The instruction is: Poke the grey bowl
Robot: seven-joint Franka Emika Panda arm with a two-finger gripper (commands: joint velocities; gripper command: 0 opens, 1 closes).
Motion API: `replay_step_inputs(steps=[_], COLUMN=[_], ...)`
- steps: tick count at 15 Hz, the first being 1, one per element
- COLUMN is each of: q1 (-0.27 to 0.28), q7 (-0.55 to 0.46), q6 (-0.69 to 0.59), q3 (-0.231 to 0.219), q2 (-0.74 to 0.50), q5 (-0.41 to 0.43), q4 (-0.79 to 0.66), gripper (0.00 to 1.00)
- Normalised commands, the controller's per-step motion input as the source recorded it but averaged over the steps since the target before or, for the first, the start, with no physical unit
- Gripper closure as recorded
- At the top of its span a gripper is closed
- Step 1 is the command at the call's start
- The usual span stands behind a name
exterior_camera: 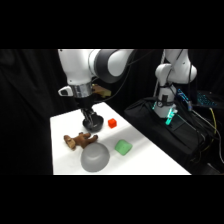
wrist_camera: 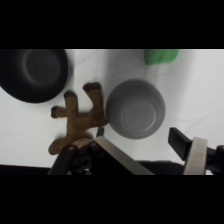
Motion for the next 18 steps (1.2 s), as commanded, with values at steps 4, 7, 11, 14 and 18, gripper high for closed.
replay_step_inputs(steps=[4, 7, 11, 14, 18], q1=[0.002, 0.007, 0.015, 0.017, 0.016], q7=[0.01, -0.01, -0.04, -0.07, -0.08], q6=[-0.16, -0.12, 0.05, 0.27, 0.33], q3=[0.025, 0.033, 0.046, 0.047, 0.022], q2=[0.31, 0.2, 0.12, 0.1, 0.11], q5=[-0.012, 0.0, 0.027, 0.052, 0.038], q4=[0.51, 0.35, 0.13, -0.01, -0.05], gripper=[0.52, 0.88, 0.98, 0.98, 0.98])
